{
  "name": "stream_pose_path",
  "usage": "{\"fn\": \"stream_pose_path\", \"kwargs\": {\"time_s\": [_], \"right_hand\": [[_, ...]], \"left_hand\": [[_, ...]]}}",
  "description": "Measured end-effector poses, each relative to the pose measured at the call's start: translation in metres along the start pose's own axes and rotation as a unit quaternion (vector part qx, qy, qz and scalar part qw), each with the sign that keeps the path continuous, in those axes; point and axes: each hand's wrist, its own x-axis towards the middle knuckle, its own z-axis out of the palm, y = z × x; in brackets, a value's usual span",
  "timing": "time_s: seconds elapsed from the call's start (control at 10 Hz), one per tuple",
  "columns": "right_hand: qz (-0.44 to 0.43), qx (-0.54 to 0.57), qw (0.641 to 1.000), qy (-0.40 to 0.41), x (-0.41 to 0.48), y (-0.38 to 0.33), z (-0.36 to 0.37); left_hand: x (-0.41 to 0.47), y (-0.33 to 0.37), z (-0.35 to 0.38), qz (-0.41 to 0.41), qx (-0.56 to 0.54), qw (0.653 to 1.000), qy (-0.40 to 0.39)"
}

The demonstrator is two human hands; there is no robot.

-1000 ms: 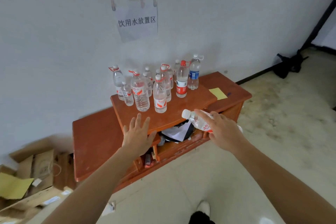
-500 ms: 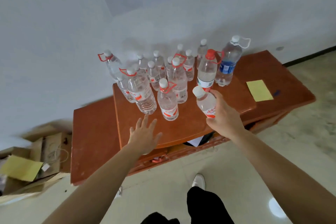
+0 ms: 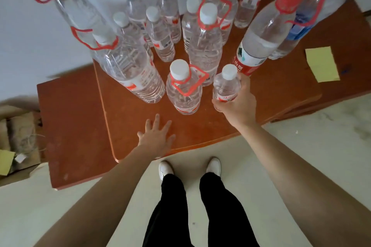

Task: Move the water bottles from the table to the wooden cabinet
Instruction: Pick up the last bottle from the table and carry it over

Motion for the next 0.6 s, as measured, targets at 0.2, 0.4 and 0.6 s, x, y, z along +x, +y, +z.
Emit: {"fn": "stream_pose_path", "kwargs": {"time_s": [0.2,0.4,0.6], "right_hand": [[0.038,0.062,0.997,0.023,-0.013,0.024,0.023],[0.05,0.051,0.997,-0.006,-0.012,0.024,0.025],[0.136,-0.056,0.98,-0.135,-0.012,0.02,0.003]], "left_hand": [[0.004,-0.011,0.021,0.01,0.018,1.0,0.004],[0.007,-0.015,0.018,0.02,0.046,0.999,-0.017],[-0.004,-0.012,-0.017,-0.002,0.0,1.0,-0.028]]}}
